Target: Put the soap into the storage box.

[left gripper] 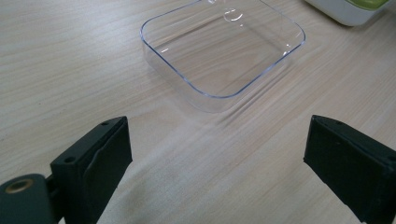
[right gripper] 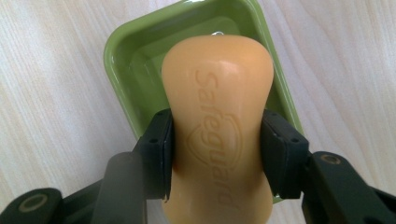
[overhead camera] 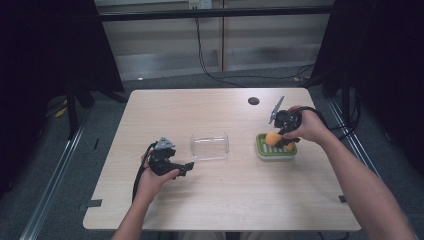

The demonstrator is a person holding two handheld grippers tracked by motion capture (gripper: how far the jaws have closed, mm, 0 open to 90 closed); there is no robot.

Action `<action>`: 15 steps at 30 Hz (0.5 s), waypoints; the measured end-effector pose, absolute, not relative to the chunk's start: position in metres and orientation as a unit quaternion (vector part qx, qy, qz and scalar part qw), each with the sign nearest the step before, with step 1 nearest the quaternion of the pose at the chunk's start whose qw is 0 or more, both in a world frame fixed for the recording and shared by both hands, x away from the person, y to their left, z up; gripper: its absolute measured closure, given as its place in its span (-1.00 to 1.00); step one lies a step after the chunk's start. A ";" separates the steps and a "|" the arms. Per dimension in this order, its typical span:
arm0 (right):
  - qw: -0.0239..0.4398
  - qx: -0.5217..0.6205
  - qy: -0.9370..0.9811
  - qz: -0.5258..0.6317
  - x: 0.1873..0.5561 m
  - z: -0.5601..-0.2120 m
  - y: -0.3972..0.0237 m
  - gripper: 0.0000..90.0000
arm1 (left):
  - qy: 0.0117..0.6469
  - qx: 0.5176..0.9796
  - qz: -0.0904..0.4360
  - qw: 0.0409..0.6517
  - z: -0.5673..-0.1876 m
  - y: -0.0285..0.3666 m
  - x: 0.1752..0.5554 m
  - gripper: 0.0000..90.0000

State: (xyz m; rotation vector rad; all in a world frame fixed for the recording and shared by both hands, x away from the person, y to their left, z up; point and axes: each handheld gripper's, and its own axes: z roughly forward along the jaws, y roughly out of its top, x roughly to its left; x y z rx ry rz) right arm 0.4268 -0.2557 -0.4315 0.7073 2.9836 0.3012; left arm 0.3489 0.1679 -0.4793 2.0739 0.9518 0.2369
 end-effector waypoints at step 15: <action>0.028 0.218 0.971 0.091 0.431 -0.436 -0.257 0.11 | 0.377 0.825 0.092 0.410 -0.480 0.166 0.350 -0.84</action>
